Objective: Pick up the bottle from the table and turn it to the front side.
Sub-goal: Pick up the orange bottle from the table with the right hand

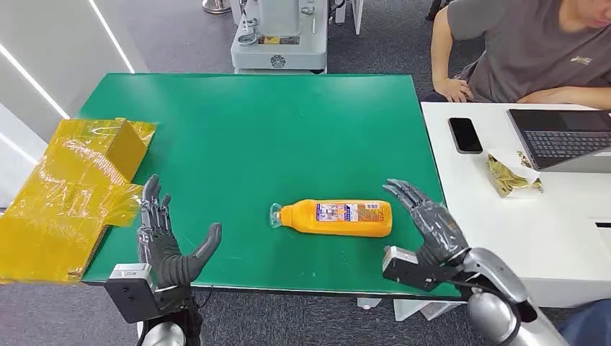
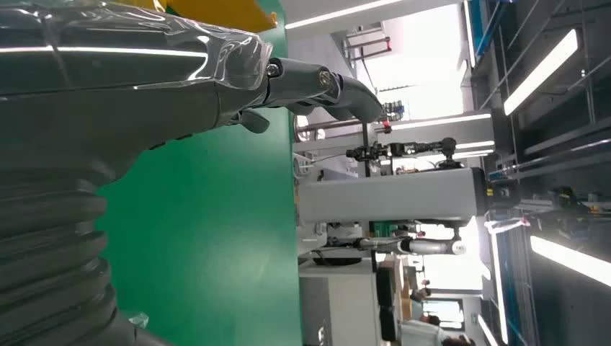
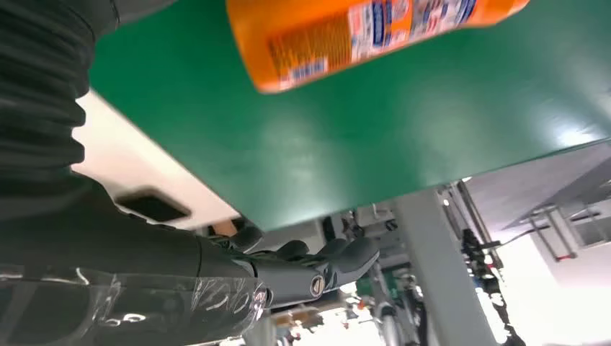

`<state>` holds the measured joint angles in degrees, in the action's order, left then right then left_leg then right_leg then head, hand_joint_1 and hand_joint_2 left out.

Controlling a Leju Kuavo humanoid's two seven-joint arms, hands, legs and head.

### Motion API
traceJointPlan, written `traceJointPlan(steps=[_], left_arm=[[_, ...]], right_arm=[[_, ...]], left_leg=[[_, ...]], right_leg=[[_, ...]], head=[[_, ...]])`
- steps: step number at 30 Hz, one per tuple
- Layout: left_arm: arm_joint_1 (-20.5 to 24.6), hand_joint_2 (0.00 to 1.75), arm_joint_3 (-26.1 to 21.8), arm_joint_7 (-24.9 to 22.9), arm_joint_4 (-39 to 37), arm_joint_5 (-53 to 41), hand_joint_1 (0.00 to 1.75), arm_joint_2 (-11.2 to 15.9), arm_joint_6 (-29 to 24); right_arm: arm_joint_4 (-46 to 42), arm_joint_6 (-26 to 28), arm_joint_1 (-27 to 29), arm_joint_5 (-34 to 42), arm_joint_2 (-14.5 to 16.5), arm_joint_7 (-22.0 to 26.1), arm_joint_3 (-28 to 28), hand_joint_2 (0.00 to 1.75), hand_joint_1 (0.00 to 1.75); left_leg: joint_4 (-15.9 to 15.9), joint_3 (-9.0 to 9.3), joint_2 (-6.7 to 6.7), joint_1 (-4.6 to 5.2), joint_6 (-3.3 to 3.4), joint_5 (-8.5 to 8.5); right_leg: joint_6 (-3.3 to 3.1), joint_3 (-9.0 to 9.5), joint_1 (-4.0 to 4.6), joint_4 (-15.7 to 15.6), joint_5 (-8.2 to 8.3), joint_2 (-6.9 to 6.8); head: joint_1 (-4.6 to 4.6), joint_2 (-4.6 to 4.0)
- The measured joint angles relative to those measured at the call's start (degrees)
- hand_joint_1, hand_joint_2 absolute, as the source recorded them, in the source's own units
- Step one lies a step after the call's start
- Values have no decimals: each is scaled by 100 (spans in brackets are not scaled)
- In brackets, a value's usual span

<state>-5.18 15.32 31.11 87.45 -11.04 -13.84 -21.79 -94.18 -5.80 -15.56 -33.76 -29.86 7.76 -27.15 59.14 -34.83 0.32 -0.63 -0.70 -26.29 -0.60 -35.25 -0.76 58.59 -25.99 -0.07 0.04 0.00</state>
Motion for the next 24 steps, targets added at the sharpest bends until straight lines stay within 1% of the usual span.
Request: traceJointPlan(steps=[2, 5, 6, 8, 9, 11, 13, 15, 19, 21, 24], left_arm=[[0, 175, 0, 1, 0, 0, 0, 0, 13], [4, 175, 0, 8, 0, 0, 0, 2, 71], [8, 175, 0, 11, 0, -7, 0, 2, 98], [29, 175, 0, 17, -2, -57, 0, 2, 138], [44, 175, 1, 19, -5, -98, 0, 2, 145], [78, 175, 2, 19, -22, -180, 0, -2, 134], [102, 175, 7, 19, -41, -226, 0, -6, 112], [110, 175, 14, 19, -54, -244, 0, -7, 98], [114, 175, 42, -3, -59, -272, 0, -6, 103], [116, 175, 46, -27, -62, -278, 0, -5, 105], [135, 175, 46, -68, -77, -297, 0, -6, 115]], right_arm=[[83, -105, -232, 4, -90, 61, -55, 175, 0], [361, -535, -945, 94, -311, 262, -313, 175, 0], [471, -728, -1201, 193, -359, 356, -439, 175, 0], [775, -1135, -1743, 634, -386, 611, -747, 175, 0], [981, -1296, -2012, 924, -346, 740, -912, 175, 0], [1499, -1515, -2515, 1409, -171, 952, -1290, 175, 0], [2003, -1611, -2921, 1585, 42, 1076, -1702, 175, 0], [2440, -1632, -3207, 1637, 261, 1142, -2068, 175, 0], [3170, -1502, -3489, 1659, 668, 1213, -2637, 175, 0], [3425, -1431, -3525, 1670, 799, 1224, -2820, 175, 0], [3743, -1319, -3506, 1679, 911, 1181, -3033, 175, 0]], left_leg=[[0, 0, -1, 0, -1, 1], [1, 0, -1, 0, -1, 3], [1, 0, 0, 0, -1, 2], [0, 0, 0, -1, -1, 2], [0, 0, 1, -2, -1, 2], [0, 5, 1, -3, -2, 3], [0, 9, -2, -4, -3, 3], [0, 8, -6, -6, -4, 4], [0, 8, -8, -6, -4, 4], [0, 7, -9, -5, -4, 4], [0, 6, -10, -4, -4, 3]], right_leg=[[0, 0, 0, 0, 0, 0], [0, 2, 0, 2, 1, 0], [0, 3, 0, 3, 1, 0], [0, 3, 1, 4, 1, 1], [0, 4, 2, 5, 1, 1], [0, 5, 3, 5, 1, 4], [0, 7, 4, 5, 0, 2], [0, 7, 6, 6, 0, -1], [0, 6, 6, 7, -1, -2], [0, 6, 6, 6, -2, -3], [0, 7, 6, 3, -2, -4]], head=[[1, 0], [1, 0], [1, 0], [1, 0], [1, 0], [0, 0], [-1, 0], [1, 0], [1, 0], [0, 0], [1, 0]])
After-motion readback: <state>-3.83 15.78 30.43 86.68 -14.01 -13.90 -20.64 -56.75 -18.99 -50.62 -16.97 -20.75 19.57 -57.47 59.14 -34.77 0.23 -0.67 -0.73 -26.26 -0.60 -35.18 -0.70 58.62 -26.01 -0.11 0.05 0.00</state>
